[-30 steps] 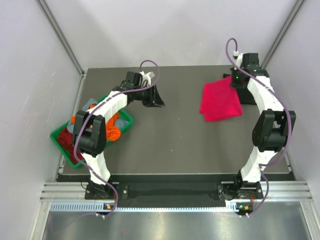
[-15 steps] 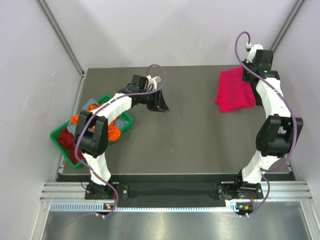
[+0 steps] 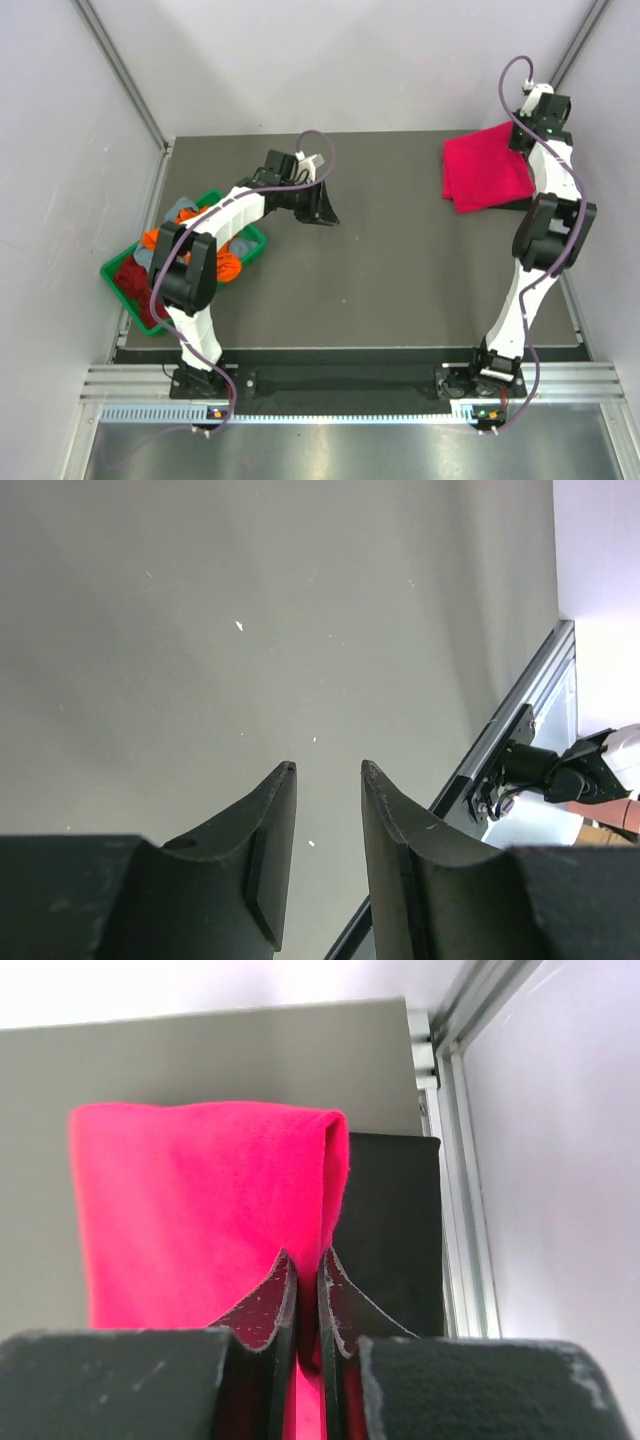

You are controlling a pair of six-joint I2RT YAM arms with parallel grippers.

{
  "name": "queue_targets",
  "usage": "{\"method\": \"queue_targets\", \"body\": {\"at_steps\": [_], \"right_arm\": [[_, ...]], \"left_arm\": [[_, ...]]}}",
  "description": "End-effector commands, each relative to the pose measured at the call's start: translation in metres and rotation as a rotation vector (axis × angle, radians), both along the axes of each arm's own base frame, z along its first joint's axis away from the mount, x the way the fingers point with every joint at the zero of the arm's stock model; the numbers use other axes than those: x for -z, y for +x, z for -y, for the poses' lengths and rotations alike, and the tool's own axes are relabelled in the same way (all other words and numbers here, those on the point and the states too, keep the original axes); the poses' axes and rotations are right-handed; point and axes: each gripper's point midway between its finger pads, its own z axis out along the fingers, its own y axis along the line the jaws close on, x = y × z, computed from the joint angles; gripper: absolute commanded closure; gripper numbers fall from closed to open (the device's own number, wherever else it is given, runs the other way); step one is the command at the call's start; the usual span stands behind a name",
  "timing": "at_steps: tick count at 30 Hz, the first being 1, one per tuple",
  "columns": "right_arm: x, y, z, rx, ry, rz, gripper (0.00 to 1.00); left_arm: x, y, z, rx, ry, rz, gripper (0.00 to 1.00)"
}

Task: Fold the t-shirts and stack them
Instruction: Neatly place the folded tshirt to the corner

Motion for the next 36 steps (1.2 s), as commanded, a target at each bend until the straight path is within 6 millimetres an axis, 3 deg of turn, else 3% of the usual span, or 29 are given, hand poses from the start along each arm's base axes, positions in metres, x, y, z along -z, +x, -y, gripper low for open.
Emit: {"method": "queue_targets", "body": {"at_steps": [1, 6, 13, 16, 17, 18, 19, 21, 24, 26, 28, 29, 32, 33, 34, 35, 36], "right_arm": [[-0.010, 0.031, 0.026, 0.009, -0.048, 0.092, 1.00], [0.024, 0.050, 0.050, 0.055, -0.062, 0.072, 0.94], [0.031, 0.046, 0.073, 0.151, -0.047, 0.090, 0.98], [0.039, 0.045, 0.075, 0.181, -0.021, 0.079, 0.85], [0.037, 0.044, 0.075, 0.197, -0.009, 0.083, 0.71], [0.034, 0.043, 0.076, 0.207, -0.005, 0.086, 0.65], [0.029, 0.040, 0.075, 0.228, 0.013, 0.090, 0.54], [0.003, 0.032, 0.076, 0.268, 0.023, 0.119, 0.48], [-0.037, 0.013, 0.056, 0.294, 0.093, 0.159, 0.40], [-0.063, -0.006, 0.035, 0.307, 0.120, 0.173, 0.32], [-0.075, -0.022, 0.006, 0.288, 0.156, 0.156, 0.24], [-0.091, -0.041, -0.008, 0.282, 0.174, 0.165, 0.23], [-0.104, -0.090, -0.071, 0.173, 0.276, 0.130, 0.11], [-0.104, -0.103, -0.104, 0.086, 0.322, 0.115, 0.06], [-0.102, -0.135, -0.122, 0.061, 0.351, 0.104, 0.01], [-0.100, -0.151, -0.138, 0.034, 0.367, 0.095, 0.00], [-0.100, -0.166, -0.168, -0.039, 0.390, 0.092, 0.00]], "left_arm": [[-0.018, -0.003, 0.005, 0.031, -0.012, 0.064, 0.63], [-0.016, -0.002, 0.006, 0.039, 0.019, 0.075, 0.63], [-0.009, -0.006, 0.012, 0.054, 0.026, 0.058, 0.63], [-0.007, -0.006, 0.011, 0.048, 0.045, 0.066, 0.63], [-0.006, -0.005, 0.010, 0.046, 0.053, 0.071, 0.63], [-0.006, -0.005, 0.010, 0.045, 0.056, 0.074, 0.63], [-0.009, -0.004, 0.011, 0.046, 0.054, 0.082, 0.62], [-0.017, -0.001, 0.011, 0.035, 0.061, 0.106, 0.62], [-0.039, 0.005, 0.011, 0.021, 0.048, 0.166, 0.62], [-0.054, 0.005, 0.008, 0.016, 0.042, 0.206, 0.62], [-0.074, 0.005, 0.006, 0.007, 0.029, 0.259, 0.62], [-0.080, 0.004, 0.006, 0.005, 0.023, 0.274, 0.62], [-0.104, 0.008, -0.002, -0.046, 0.033, 0.347, 0.62], [-0.110, 0.007, -0.004, -0.056, 0.034, 0.359, 0.62], [-0.120, 0.005, -0.008, -0.071, 0.031, 0.383, 0.62], [-0.123, 0.002, -0.010, -0.074, 0.027, 0.385, 0.62], [-0.123, -0.001, -0.012, -0.079, 0.031, 0.384, 0.62]]}}
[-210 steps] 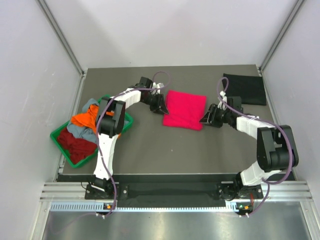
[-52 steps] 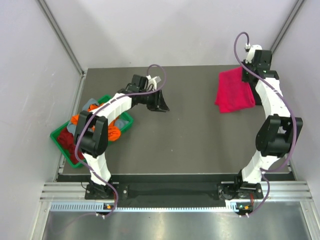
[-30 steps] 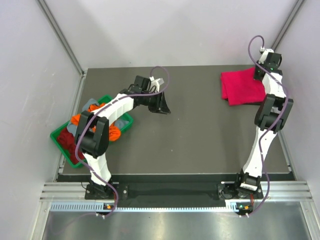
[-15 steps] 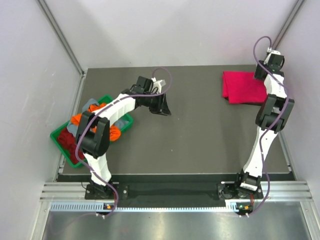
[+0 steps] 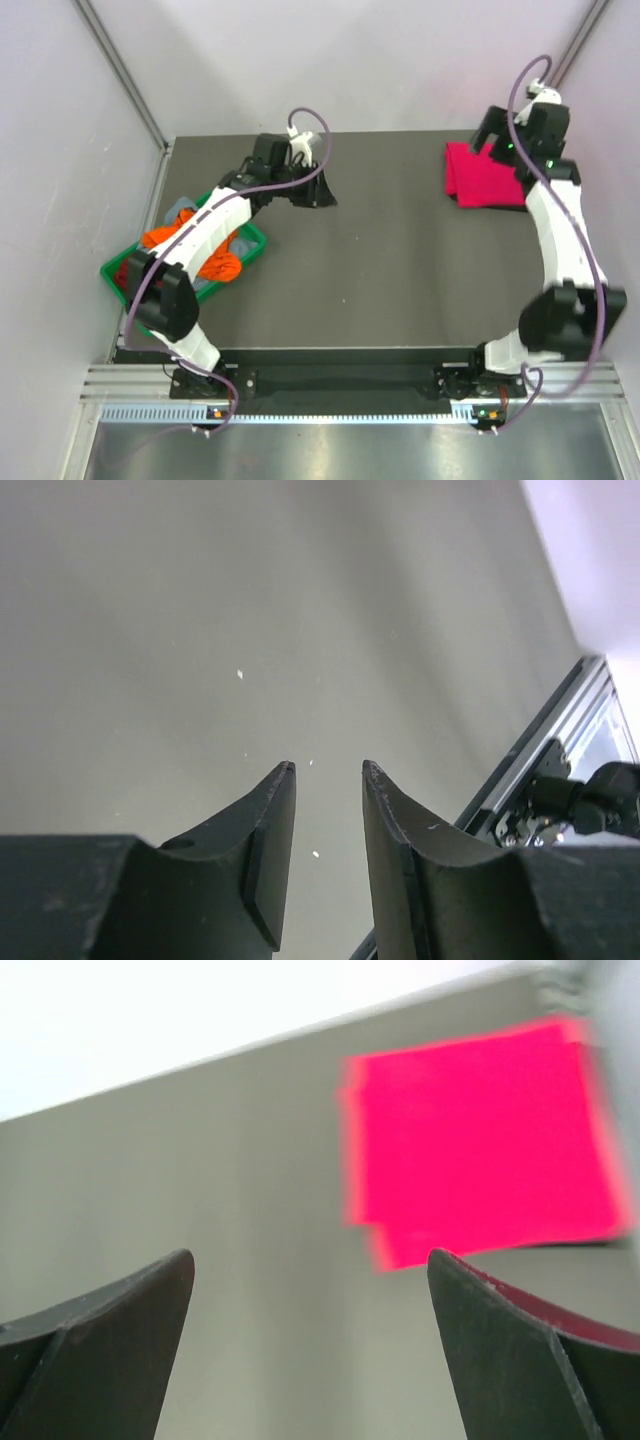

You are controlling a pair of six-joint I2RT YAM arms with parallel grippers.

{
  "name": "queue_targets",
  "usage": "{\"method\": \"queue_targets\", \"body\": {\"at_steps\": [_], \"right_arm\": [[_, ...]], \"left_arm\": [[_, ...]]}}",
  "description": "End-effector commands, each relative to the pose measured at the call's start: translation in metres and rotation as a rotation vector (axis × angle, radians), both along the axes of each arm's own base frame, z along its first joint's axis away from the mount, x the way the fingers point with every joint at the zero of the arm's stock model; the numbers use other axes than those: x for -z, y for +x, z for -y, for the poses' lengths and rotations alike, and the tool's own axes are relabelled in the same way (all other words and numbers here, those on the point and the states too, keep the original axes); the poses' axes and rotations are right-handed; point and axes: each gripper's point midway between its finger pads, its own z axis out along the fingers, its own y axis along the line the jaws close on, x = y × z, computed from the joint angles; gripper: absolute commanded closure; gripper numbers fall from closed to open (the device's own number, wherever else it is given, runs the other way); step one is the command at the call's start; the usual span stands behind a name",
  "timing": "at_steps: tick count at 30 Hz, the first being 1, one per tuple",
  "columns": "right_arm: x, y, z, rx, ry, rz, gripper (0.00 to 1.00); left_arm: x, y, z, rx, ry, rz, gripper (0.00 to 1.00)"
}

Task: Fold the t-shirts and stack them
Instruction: Neatly place the folded tshirt to the corner, then reset both grippers

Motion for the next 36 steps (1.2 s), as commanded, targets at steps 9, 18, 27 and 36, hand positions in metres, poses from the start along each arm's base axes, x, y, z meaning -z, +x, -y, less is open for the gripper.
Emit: {"method": "queue_targets", "body": {"at_steps": [9, 18, 27, 36], "right_arm": [[0.045, -0.175, -0.173, -0.445, 0.318, -0.023, 0.00], [0.044, -0.193, -0.171, -0.424, 0.363, 0.004, 0.00], [0.034, -0.193, -0.174, -0.424, 0.410, 0.062, 0.00], [0.030, -0.192, -0.166, -0.389, 0.385, 0.085, 0.00]], "left_arm": [[-0.059, -0.046, -0.037, -0.110, -0.074, 0.203, 0.01], [-0.056, -0.067, -0.051, -0.168, -0.131, 0.237, 0.01], [-0.061, -0.070, -0.051, -0.156, -0.133, 0.247, 0.01], [-0.062, -0.069, -0.050, -0.149, -0.139, 0.253, 0.01]]}}
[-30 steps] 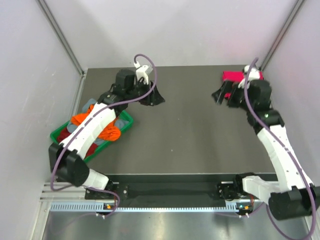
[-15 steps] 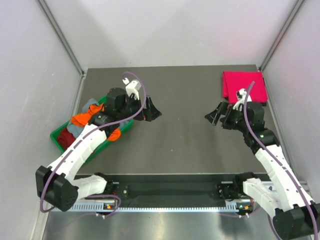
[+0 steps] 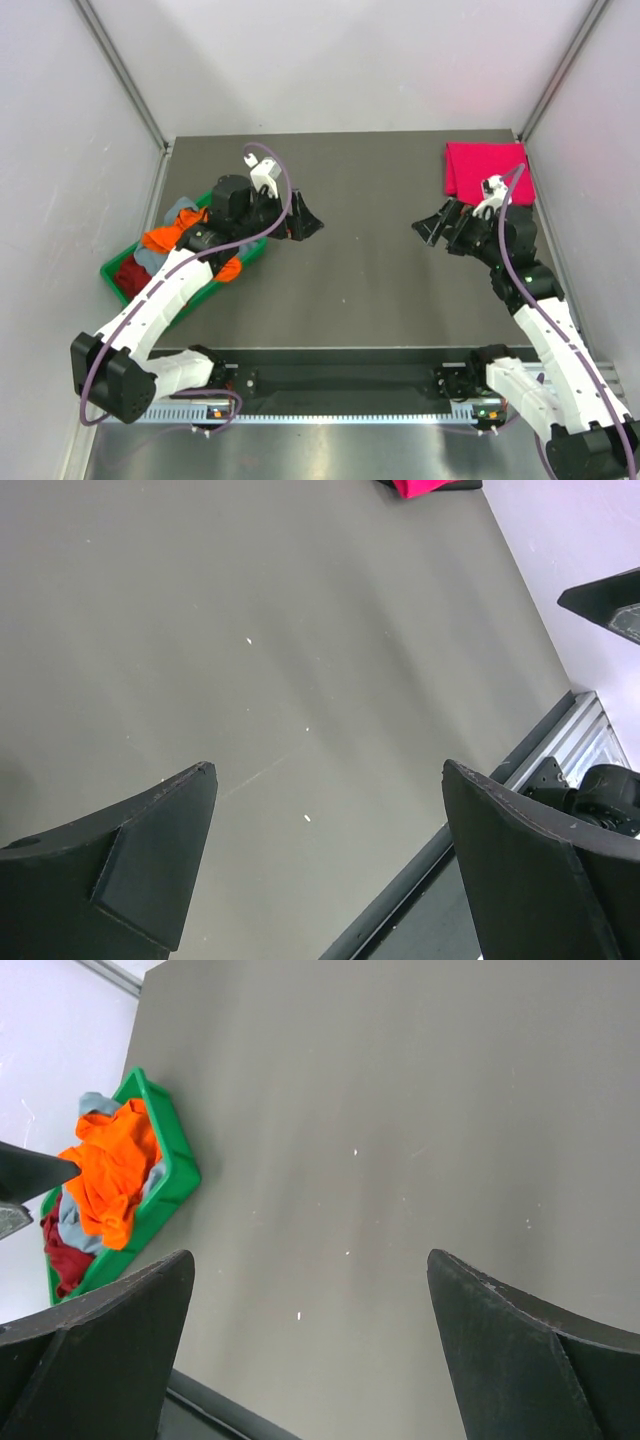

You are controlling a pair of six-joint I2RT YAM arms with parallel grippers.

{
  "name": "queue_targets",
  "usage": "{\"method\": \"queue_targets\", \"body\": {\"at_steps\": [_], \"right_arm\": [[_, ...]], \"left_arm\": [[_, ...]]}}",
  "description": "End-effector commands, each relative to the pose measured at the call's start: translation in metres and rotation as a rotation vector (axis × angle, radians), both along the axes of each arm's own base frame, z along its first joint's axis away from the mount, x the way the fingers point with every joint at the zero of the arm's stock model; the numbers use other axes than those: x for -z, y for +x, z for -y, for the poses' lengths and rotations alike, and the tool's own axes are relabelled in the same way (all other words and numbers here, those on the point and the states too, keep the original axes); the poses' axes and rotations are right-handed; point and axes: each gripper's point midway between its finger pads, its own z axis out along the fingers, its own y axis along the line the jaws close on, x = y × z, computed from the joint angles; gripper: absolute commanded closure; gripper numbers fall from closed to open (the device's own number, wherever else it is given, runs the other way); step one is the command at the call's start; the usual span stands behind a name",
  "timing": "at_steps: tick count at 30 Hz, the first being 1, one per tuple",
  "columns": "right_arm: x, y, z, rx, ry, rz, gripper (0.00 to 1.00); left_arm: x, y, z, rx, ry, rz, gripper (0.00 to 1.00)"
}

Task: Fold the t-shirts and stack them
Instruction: Reset both grippers

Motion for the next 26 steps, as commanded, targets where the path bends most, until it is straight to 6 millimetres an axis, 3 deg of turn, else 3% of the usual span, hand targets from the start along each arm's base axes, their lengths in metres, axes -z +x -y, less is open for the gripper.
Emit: {"method": "queue_targets", "body": {"at_steps": [1, 7, 12, 26], "right_arm": [[-0.017, 0.004, 0.000, 0.012, 0.008, 0.063, 0.00], [-0.007, 0.003, 0.001, 0.018, 0.006, 0.047, 0.00], [0.007, 0.002, 0.001, 0.023, 0.012, 0.024, 0.00], [0.002, 0.000, 0.004, 0.031, -0.001, 0.041, 0.00]], "left_arm": [[-0.029, 0.004, 0.004, 0.008, -0.054, 0.094, 0.01], [-0.029, 0.004, 0.004, 0.008, -0.060, 0.099, 0.01], [-0.018, 0.003, 0.005, 0.008, -0.060, 0.077, 0.01], [-0.015, 0.002, 0.005, 0.009, -0.065, 0.077, 0.01]]}}
